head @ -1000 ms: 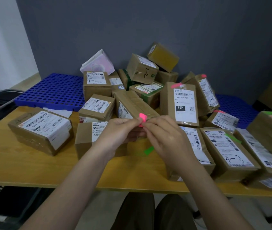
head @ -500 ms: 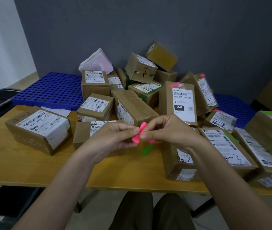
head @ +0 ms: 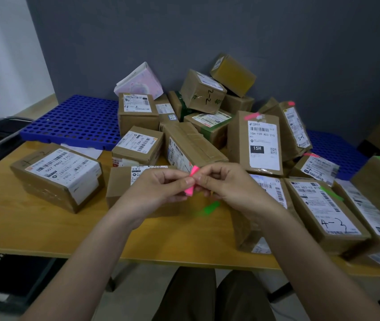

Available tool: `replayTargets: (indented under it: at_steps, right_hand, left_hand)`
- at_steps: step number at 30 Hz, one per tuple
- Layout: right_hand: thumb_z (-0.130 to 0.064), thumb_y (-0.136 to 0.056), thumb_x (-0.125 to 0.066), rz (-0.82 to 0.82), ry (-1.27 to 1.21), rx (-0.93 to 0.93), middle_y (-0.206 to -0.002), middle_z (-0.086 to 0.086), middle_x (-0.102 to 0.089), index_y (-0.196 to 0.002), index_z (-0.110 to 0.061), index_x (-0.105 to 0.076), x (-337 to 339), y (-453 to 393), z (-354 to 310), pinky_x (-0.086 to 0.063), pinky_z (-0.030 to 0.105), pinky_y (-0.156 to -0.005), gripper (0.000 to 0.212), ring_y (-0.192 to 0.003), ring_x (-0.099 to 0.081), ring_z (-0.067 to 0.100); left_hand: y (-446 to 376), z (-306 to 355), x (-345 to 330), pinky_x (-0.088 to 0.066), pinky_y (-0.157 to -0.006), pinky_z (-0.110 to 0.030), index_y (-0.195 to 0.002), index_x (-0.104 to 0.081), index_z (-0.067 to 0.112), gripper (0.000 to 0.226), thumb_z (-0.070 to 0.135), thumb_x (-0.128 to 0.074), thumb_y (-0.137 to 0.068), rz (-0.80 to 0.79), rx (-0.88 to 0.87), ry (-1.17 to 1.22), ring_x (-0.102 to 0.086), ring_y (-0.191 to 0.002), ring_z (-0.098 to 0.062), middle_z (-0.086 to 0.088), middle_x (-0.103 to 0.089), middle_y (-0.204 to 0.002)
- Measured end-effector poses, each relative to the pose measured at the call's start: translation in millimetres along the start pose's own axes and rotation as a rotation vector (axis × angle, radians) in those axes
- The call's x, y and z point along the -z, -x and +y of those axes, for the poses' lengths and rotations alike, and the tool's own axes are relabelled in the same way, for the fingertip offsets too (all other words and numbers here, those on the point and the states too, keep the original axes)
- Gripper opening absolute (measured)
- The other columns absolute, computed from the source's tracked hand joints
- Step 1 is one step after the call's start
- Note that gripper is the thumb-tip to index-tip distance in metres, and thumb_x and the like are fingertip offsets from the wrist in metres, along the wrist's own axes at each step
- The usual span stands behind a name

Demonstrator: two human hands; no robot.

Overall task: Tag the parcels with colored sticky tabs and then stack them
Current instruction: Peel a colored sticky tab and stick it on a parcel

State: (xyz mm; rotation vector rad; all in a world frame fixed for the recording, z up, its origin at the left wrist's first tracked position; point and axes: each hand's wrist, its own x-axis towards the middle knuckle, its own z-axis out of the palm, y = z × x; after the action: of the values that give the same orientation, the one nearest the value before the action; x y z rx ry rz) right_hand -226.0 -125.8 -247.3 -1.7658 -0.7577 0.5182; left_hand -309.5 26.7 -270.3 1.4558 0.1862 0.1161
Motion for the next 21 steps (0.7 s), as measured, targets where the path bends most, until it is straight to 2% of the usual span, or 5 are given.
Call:
replayTargets:
  at_steps: [5,10,13,16,21]
  right_hand:
    - [-0.007,-0.093,-0.058,0.182,-0.041,0.052,-0.068,0.003,-0.060,-0.081,-0.011,-0.064,-13.2,-5.8,4.2,-0.038,0.009,-0.047,0.014,-0.051,-0.051,-0.001]
    - [-0.013,-0.092,-0.060,0.429,-0.063,0.145,-0.079,0.004,-0.069,-0.085,-0.016,-0.065,-19.8,-21.3,4.7,-0.044,0.012,-0.056,0.009,-0.069,-0.064,0.006]
    - [-0.012,-0.092,-0.061,0.402,0.031,0.263,-0.076,-0.005,-0.067,-0.079,-0.021,-0.062,-36.9,-30.8,0.0,-0.049,0.018,-0.058,0.016,-0.071,-0.065,0.006]
    - [-0.020,-0.094,-0.060,0.305,0.268,0.389,-0.073,-0.015,-0.066,-0.078,-0.027,-0.062,-62.9,-42.7,-4.9,-0.049,0.031,-0.059,0.017,-0.067,-0.060,0.011]
    - [-0.022,-0.094,-0.057,0.233,0.685,0.705,-0.078,0.000,-0.065,-0.086,-0.008,-0.063,-98.3,-69.0,6.4,-0.047,0.031,-0.058,0.018,-0.072,-0.058,0.014]
  left_hand:
    - [5.7,-5.5,10.2,-0.056,-0.064,-0.018,-0.089,-0.073,0.007,0.009,0.005,-0.068,-0.082,0.124,-0.013,-0.031,-0.068,-0.068,-0.010,-0.006,-0.073,-0.076]
    - [12.6,-8.7,39.8,-0.051,-0.063,-0.018,-0.083,-0.070,0.017,0.007,0.021,-0.066,-0.086,0.349,-0.117,-0.278,-0.063,-0.071,-0.007,-0.001,-0.068,-0.078]
    - [10.8,-9.9,60.5,-0.052,-0.076,-0.030,-0.082,-0.065,0.020,0.009,0.025,-0.063,-0.089,0.521,-0.184,-0.233,-0.066,-0.078,-0.011,0.003,-0.071,-0.081]
    - [11.7,-7.3,72.3,-0.052,-0.084,-0.029,-0.086,-0.057,0.018,0.010,0.025,-0.056,-0.094,0.613,-0.237,-0.109,-0.069,-0.087,-0.012,0.001,-0.072,-0.086]
    - [19.3,-12.1,84.0,-0.053,-0.080,-0.029,-0.088,-0.051,0.022,0.010,0.023,-0.050,-0.098,0.692,-0.254,-0.120,-0.068,-0.092,-0.007,0.005,-0.073,-0.090]
